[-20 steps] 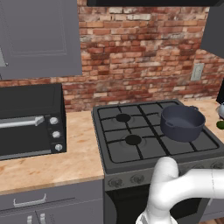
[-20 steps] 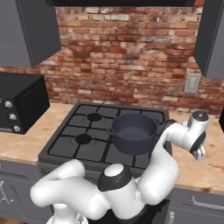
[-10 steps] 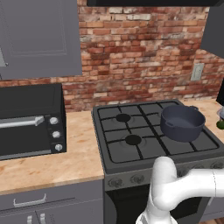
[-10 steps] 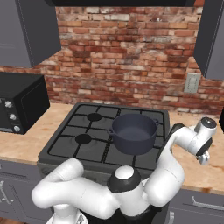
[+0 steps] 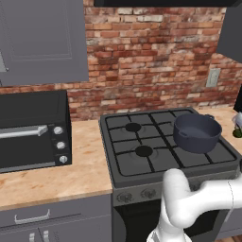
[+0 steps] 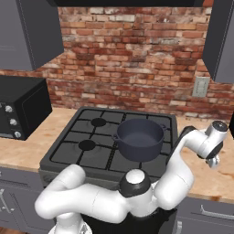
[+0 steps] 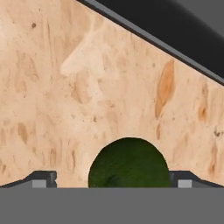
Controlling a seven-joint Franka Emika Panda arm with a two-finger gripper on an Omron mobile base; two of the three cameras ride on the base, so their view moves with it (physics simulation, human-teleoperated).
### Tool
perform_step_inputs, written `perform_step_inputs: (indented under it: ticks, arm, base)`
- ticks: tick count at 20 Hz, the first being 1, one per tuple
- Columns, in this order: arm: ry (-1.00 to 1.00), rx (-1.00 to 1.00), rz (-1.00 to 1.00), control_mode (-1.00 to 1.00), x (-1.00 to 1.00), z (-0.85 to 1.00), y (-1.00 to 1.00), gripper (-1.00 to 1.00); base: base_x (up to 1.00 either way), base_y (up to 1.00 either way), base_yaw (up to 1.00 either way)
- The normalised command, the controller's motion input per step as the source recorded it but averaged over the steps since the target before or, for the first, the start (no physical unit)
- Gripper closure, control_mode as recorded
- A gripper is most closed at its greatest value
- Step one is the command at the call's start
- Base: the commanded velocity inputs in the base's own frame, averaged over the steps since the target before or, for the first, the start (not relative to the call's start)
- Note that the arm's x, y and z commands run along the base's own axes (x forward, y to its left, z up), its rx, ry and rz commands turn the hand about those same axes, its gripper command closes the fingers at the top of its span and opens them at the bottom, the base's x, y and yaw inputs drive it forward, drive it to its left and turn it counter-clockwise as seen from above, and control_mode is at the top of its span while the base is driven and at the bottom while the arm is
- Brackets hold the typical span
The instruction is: Turn on the burner for the pot on the stove. Wait thirty seconds for the pot to heat up. Then add the lime to the pot.
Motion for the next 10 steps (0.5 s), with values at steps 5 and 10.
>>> perform_step_inputs:
  ticks: [5, 10]
  arm:
    - [0.0, 0.02, 0.0, -1.0, 0.25, -0.21, -0.1, -1.0]
    - [0.0, 0.01, 0.0, -1.0, 0.16, -0.36, -0.08, -1.0]
  base:
    - [0.0, 0.0, 0.0]
    - [0.0, 0.0, 0.0]
